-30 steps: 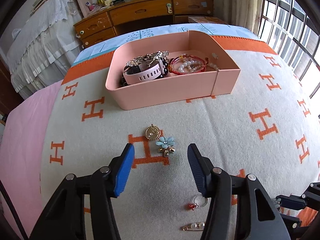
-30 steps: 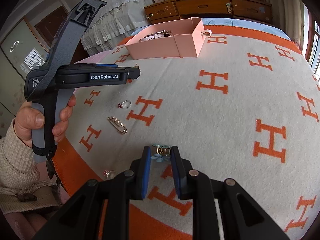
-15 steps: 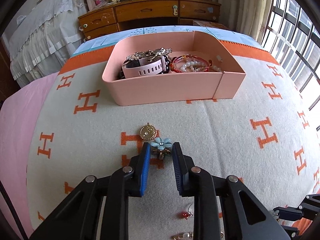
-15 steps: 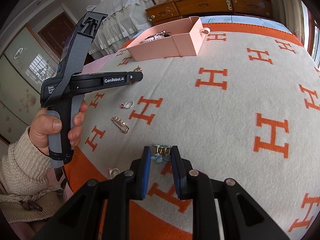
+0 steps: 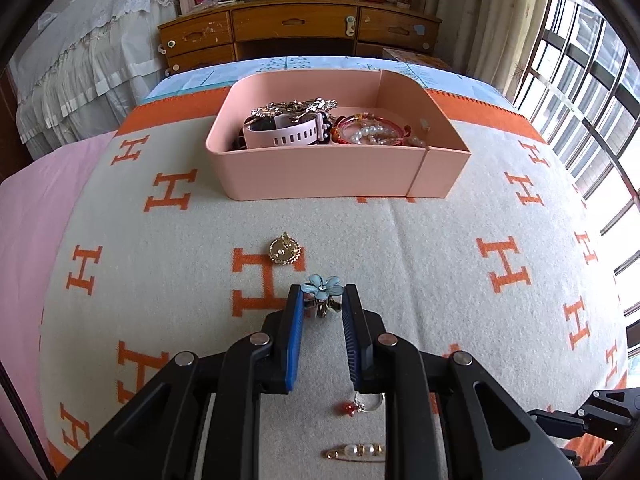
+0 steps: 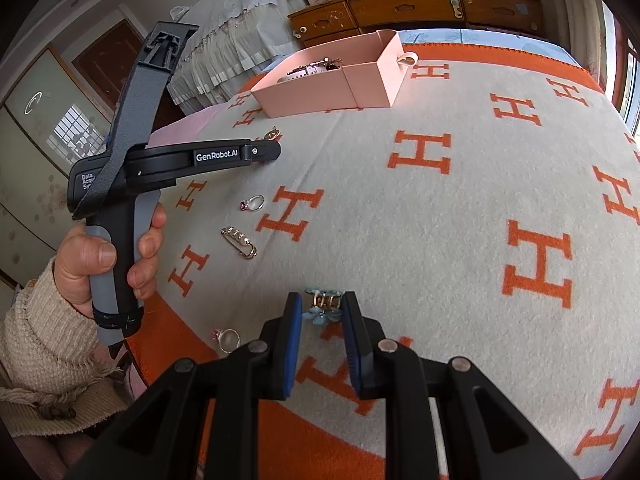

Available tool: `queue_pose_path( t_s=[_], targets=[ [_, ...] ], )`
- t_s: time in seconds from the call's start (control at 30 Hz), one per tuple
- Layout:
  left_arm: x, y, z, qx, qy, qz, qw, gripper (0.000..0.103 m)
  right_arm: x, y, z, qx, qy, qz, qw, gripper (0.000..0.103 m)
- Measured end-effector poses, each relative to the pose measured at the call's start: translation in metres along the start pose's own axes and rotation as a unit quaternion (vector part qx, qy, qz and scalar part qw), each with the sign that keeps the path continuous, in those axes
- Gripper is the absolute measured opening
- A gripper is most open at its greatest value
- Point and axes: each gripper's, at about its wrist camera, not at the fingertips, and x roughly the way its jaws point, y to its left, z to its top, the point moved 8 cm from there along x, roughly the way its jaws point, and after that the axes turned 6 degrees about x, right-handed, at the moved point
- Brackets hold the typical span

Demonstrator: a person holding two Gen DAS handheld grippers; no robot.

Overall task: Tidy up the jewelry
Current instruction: 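Grasp the blue flower brooch with the left tool while the right tool grasps a small brooch, then carry both brooches into the pink box and open both tools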

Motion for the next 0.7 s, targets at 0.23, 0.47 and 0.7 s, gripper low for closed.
queue_pose_path(
  t_s=[0.23, 0.47, 0.7],
  targets=[
    [-0.056, -0.003, 0.042, 0.039, -0.021, -0.007, 0.9990, 0.017, -0.012, -0.002, 0.024, 0.006, -0.001, -0.019, 1.000, 0.020],
    [-0.090, 0.007, 0.108, 0.039, -0.025, -0.037, 0.9982, 0.017, -0.064, 0.019, 0.128, 0.000, -0.077, -0.030, 0.997, 0.020],
    [-0.063, 0.014, 0.150, 0.026, -0.008, -0.064, 0.9976, 0.017, -0.062, 0.026, 0.236, 0.044, -0.104, -0.026, 0.993, 0.020]
  ],
)
